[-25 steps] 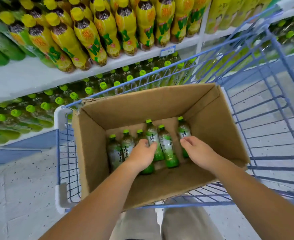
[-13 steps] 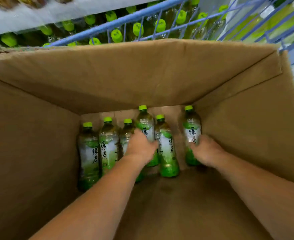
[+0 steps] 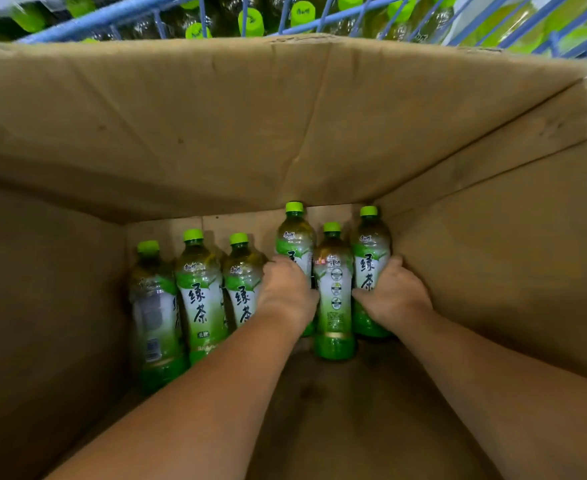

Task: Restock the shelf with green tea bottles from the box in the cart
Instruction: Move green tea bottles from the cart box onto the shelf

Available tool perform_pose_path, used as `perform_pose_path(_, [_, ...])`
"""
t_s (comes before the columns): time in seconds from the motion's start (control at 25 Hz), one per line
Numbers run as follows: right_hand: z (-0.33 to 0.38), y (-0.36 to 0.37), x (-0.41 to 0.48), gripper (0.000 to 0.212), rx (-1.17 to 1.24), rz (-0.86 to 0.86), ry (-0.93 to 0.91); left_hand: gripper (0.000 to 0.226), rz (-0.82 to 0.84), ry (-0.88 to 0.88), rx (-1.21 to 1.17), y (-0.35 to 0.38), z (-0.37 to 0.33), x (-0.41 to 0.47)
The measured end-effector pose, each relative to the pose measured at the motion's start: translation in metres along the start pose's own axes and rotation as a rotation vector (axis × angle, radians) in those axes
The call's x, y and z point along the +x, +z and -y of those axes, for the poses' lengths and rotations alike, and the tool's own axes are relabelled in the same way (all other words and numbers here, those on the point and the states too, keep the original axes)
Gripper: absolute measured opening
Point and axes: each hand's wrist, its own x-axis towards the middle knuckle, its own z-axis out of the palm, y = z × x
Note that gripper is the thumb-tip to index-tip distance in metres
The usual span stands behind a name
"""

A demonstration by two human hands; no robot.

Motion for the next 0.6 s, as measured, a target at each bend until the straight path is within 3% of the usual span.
perform_pose_path(0.08, [0.002, 0.005, 0.003, 0.063, 0.097, 0.012, 0.020, 0.077, -0.040, -0.002, -0.029, 0.005, 0.001, 0.000])
perform_pose_path(0.32, [0.006, 0.008, 0.004, 0.068, 0.252, -0.019, 0.127, 0.077, -0.042, -0.041, -0.229, 0.000, 0.011, 0.001])
perform_pose_path(0.4, [0.008, 0.004, 0.003, 0.065, 0.389, 0.036, 0.193, 0.062, -0.004, -0.060, -0.299, -0.008, 0.013, -0.004])
perform_pose_path(0.52, [0.010, -0.004, -0.009, 0.036, 0.582, 0.116, 0.216, 0.026, 0.037, -0.045, -0.394, -0.018, 0.021, -0.014])
perform_pose_path(0.6, [0.011, -0.012, -0.020, 0.027, 0.596, 0.150, 0.182, 0.031, 0.064, -0.036, -0.465, -0.028, 0.023, -0.025])
